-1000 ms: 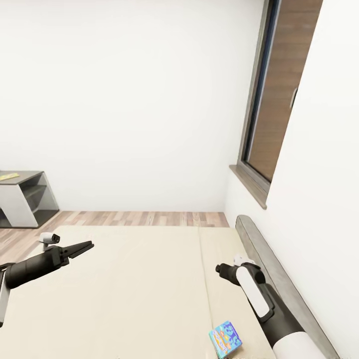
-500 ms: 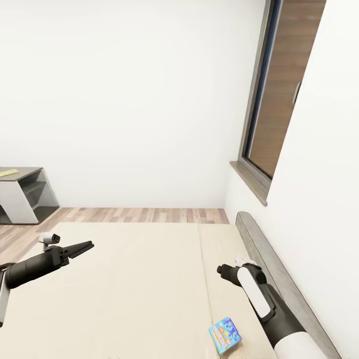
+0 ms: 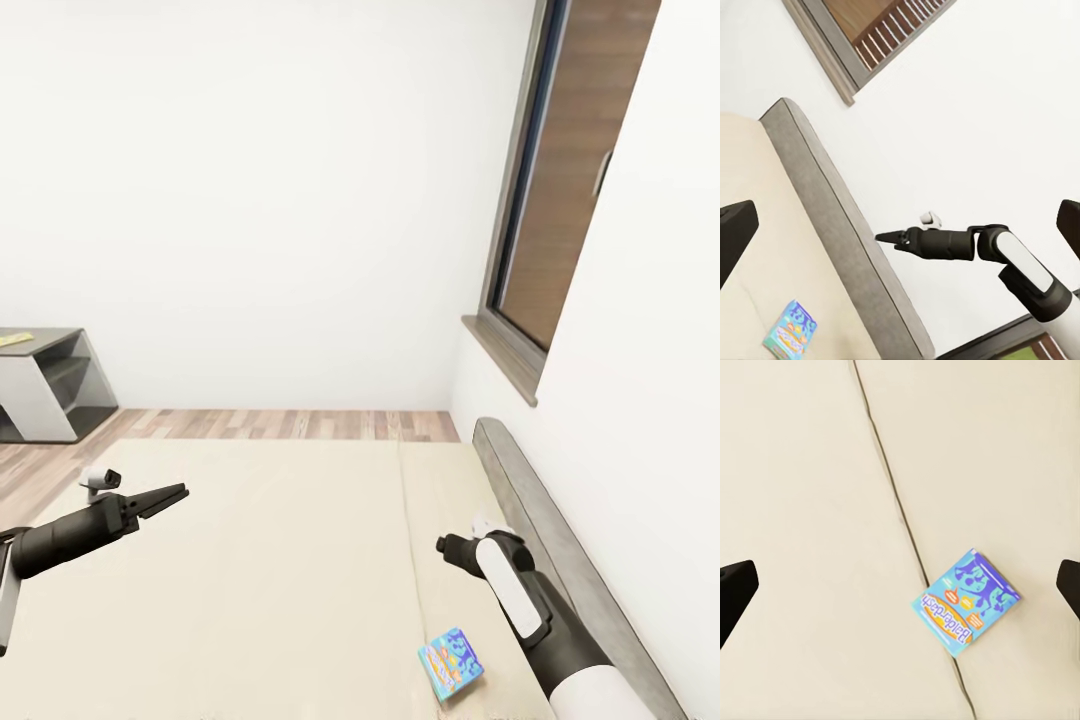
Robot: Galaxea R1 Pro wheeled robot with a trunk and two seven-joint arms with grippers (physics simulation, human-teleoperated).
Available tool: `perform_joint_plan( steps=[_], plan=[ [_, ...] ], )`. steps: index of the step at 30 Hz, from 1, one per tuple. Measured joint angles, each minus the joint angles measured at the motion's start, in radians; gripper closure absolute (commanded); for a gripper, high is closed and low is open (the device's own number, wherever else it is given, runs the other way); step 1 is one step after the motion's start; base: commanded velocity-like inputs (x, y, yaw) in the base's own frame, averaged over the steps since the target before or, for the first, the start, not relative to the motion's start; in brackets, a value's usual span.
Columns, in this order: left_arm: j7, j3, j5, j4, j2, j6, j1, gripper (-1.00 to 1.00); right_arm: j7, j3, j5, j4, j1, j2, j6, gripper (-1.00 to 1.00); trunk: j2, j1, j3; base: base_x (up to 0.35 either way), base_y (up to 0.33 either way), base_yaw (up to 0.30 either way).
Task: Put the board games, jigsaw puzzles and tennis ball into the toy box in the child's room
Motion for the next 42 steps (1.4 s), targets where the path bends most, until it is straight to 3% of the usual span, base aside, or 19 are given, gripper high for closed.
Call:
perform_joint_plan(
  steps=[17, 26, 42],
  plan=[
    [0.001, -0.005, -0.002, 0.000, -0.001, 0.001, 0.000, -1.00, 0.000, 0.000, 0.004, 0.004, 0.000, 0.000, -0.005, -1.00, 0.000, 0.000, -0.028, 0.000, 0.000, 0.000],
    [0.001, -0.002, -0.002, 0.000, 0.000, 0.001, 0.000, -1.00, 0.002, 0.000, 0.105, 0.033, 0.000, 0.002, -0.028, -1.00, 0.000, 0.000, -0.043, 0.000, 0.000, 0.000],
    [0.003, -0.006, -0.003, 0.000, 0.000, 0.001, 0.000, -1.00, 0.013, -0.001, 0.120, 0.093, 0.000, 0.000, -0.086, -1.00, 0.000, 0.000, -0.070, 0.000, 0.000, 0.000]
  ],
)
